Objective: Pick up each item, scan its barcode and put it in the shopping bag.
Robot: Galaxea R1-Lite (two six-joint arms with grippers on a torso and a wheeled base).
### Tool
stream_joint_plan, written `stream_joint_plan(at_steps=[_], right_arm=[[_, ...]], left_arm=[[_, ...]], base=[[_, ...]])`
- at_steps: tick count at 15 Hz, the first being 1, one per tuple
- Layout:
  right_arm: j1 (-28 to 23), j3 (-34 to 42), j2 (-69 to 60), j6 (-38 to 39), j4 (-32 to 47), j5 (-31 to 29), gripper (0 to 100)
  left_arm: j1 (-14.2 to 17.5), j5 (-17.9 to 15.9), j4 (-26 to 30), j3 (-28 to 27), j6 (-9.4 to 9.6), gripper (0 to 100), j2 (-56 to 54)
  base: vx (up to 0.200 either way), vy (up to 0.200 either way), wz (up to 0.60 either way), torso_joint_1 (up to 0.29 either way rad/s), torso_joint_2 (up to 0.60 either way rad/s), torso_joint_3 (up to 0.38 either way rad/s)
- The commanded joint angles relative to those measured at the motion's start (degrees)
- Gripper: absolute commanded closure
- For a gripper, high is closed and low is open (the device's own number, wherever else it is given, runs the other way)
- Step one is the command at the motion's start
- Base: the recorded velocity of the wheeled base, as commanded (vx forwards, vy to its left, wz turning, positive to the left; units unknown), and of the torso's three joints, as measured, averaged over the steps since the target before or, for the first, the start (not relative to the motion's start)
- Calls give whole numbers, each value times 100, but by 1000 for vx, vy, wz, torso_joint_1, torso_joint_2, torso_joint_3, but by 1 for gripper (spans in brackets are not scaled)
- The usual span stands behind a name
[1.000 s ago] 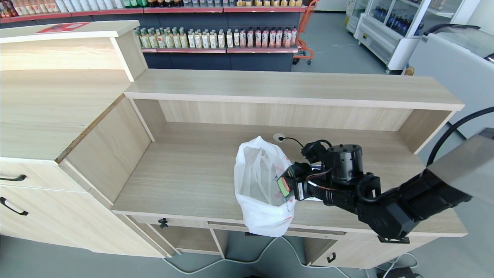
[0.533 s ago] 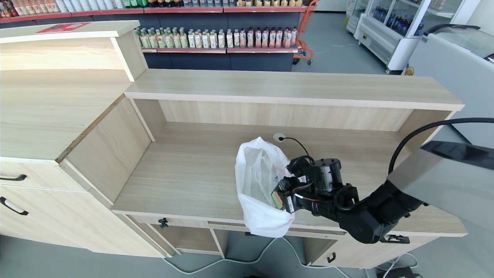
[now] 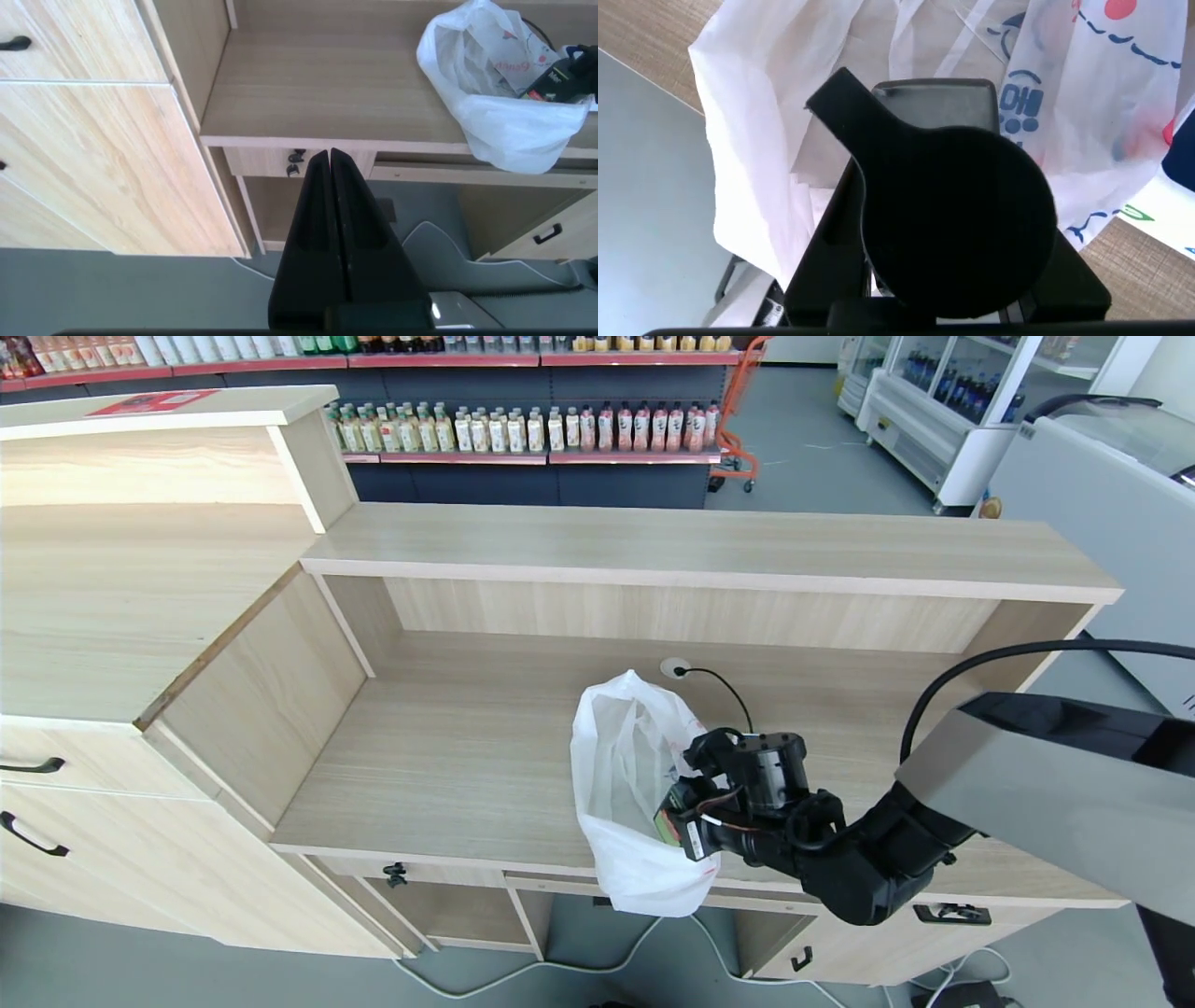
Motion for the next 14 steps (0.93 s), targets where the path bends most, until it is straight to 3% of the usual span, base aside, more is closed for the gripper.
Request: stream_joint_plan(at_steps=[1, 6, 7, 14], right_arm=[[-10, -107, 150, -9, 0, 0, 100], [-45, -318, 440, -176, 0, 0, 100], [-54, -292, 458, -202, 0, -9, 0], [-133, -160, -606, -79, -123, 35, 0]], left_arm=[[1, 0, 0, 1, 2, 100, -2], [1, 0, 0, 1, 2, 100, -2], [1, 0, 0, 1, 2, 100, -2], [1, 0, 0, 1, 2, 100, -2]], base=[[0, 0, 0, 0, 0, 0], [0, 0, 0, 0, 0, 0], [0, 0, 0, 0, 0, 0], [0, 0, 0, 0, 0, 0]])
